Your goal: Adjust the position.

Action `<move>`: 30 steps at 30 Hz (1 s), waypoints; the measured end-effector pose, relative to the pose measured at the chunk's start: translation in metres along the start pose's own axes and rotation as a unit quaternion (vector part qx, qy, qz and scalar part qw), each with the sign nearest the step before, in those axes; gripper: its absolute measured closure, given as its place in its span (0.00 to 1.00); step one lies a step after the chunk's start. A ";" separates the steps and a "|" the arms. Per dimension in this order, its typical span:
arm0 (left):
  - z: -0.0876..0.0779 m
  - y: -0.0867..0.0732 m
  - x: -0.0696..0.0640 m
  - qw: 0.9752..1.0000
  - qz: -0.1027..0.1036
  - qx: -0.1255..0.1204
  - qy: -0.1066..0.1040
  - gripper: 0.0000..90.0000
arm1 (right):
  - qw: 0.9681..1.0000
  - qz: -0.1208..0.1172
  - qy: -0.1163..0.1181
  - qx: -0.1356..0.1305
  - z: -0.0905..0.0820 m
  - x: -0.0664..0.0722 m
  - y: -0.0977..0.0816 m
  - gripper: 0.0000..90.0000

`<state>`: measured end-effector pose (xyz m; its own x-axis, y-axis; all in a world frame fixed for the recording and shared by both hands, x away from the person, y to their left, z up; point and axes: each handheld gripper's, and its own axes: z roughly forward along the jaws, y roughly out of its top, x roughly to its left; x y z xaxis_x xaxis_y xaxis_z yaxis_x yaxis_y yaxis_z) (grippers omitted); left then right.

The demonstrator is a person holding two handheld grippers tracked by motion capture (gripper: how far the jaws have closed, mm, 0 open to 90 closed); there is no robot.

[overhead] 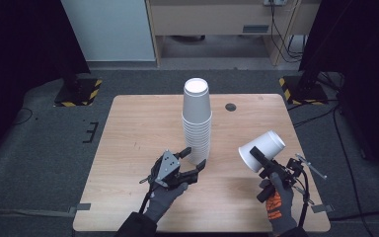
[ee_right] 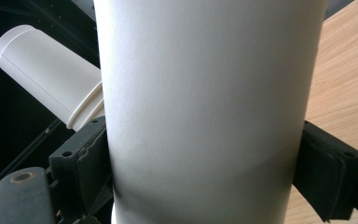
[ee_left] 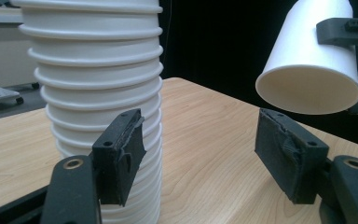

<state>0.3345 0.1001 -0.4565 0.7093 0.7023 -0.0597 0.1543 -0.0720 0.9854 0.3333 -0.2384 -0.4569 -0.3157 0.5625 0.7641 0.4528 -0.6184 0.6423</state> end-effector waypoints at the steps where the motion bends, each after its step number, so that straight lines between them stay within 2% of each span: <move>1: 0.001 0.000 -0.001 1.000 0.000 0.000 -0.001 0.35 | 1.000 0.001 0.000 0.000 0.000 0.000 0.000 0.16; 14: 0.013 0.003 -0.006 1.000 0.000 0.000 -0.005 0.35 | 1.000 0.002 0.007 0.004 0.001 0.002 -0.001 0.16; 25: 0.031 0.004 -0.022 1.000 0.008 0.000 -0.022 0.37 | 1.000 0.012 0.015 0.009 0.002 0.003 -0.002 0.16; 30: 0.037 0.003 -0.025 1.000 0.012 0.001 -0.024 0.38 | 1.000 0.013 0.017 0.010 0.002 0.003 -0.001 0.16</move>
<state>0.3428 0.0565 -0.4579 0.7450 0.6657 -0.0440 0.1381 -0.0894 0.9864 0.3333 -0.2348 -0.4558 -0.3320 0.5268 0.7825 0.4778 -0.6213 0.6210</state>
